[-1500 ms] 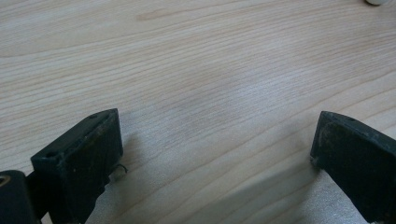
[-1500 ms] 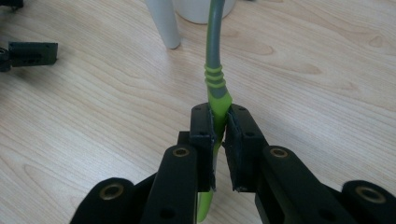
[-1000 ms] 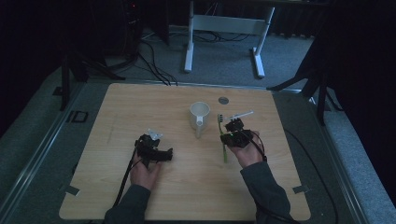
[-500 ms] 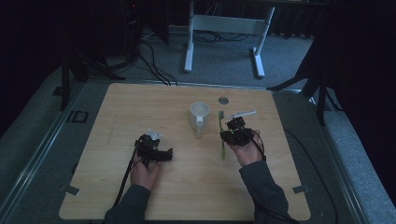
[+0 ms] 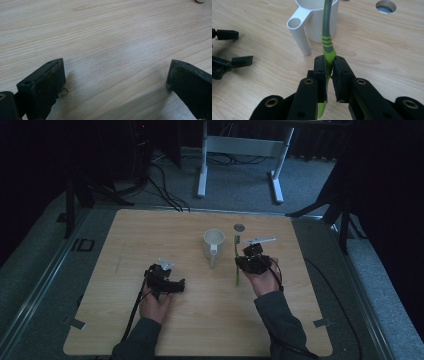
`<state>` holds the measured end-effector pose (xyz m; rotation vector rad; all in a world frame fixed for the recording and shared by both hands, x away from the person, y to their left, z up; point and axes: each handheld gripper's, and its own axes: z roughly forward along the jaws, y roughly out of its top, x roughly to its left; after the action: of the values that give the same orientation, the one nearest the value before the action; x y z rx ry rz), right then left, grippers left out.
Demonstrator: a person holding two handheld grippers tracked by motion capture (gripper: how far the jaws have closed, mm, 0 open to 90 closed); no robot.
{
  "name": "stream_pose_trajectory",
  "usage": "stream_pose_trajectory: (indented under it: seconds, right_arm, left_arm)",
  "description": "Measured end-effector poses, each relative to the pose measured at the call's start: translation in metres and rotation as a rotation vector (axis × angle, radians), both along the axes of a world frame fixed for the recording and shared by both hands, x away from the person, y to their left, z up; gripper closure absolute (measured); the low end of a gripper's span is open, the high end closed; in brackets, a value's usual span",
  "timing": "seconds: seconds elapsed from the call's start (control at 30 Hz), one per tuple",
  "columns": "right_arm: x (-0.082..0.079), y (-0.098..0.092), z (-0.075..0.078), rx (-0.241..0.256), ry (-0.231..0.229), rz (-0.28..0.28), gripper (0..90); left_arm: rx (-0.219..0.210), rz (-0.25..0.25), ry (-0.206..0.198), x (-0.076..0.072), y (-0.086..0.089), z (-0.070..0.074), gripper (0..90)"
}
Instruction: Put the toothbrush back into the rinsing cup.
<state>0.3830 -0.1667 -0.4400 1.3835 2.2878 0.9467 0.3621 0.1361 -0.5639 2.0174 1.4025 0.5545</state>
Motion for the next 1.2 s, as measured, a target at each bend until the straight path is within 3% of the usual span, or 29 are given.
stream_pose_trajectory:
  seconds: [1.2]
  right_arm:
    - [0.0051, 0.0018, 0.0060, 0.073, -0.094, -0.059, 81.5]
  left_arm:
    - [0.001, -0.001, 0.002, -0.0001, 0.0001, 0.0001, 2.4]
